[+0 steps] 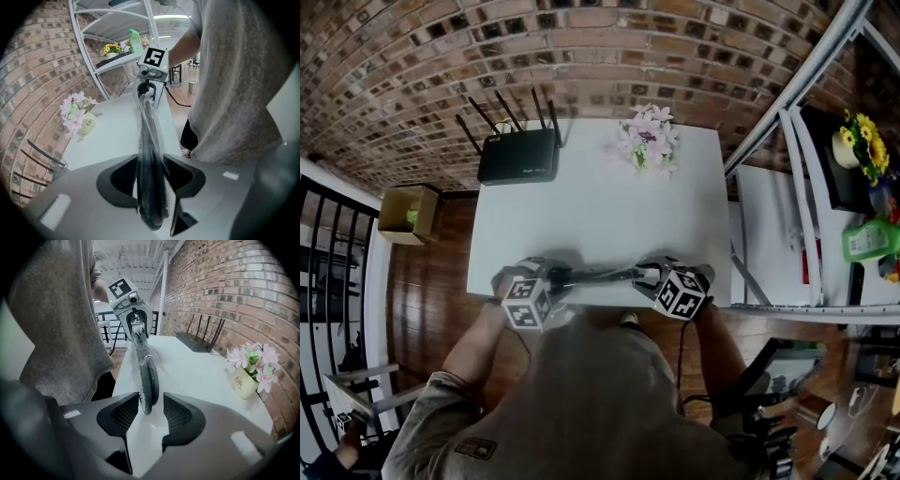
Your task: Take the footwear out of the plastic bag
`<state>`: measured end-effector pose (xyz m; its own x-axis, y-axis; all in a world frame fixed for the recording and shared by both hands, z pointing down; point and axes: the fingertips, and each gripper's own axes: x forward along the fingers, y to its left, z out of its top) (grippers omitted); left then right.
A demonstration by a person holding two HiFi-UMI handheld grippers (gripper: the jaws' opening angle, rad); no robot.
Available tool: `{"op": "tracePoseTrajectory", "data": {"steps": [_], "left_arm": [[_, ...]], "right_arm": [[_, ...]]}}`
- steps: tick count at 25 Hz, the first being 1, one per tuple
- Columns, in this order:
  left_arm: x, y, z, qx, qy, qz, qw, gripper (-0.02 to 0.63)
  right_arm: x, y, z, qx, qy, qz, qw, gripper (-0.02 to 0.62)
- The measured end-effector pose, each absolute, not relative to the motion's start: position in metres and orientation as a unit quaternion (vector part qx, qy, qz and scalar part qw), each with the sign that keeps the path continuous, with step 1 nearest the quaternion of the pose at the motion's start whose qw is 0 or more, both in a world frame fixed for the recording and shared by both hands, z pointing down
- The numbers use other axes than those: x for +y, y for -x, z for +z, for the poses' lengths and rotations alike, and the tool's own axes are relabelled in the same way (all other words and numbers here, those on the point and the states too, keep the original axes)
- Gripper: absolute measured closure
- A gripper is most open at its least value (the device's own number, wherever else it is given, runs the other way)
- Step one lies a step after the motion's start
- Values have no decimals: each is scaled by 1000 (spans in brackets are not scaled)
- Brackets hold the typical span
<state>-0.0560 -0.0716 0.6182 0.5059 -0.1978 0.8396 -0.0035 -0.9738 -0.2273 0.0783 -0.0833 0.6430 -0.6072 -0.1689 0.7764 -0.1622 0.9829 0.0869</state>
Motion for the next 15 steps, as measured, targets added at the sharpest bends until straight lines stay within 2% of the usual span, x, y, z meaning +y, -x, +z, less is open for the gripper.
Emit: {"op": "tracePoseTrajectory", "data": {"steps": [2, 6, 15], "left_arm": [[-72, 56, 619, 59, 861, -494, 103, 434], [-71, 58, 619, 55, 861, -496, 97, 433], [-73, 72, 623, 57, 858, -502, 90, 452]], "right_arm": [[-81, -74, 645, -896, -78, -8, 437, 411], [-78, -71, 643, -897, -60, -19, 437, 460], [-75, -98, 640, -893, -80, -12, 443, 476]]}}
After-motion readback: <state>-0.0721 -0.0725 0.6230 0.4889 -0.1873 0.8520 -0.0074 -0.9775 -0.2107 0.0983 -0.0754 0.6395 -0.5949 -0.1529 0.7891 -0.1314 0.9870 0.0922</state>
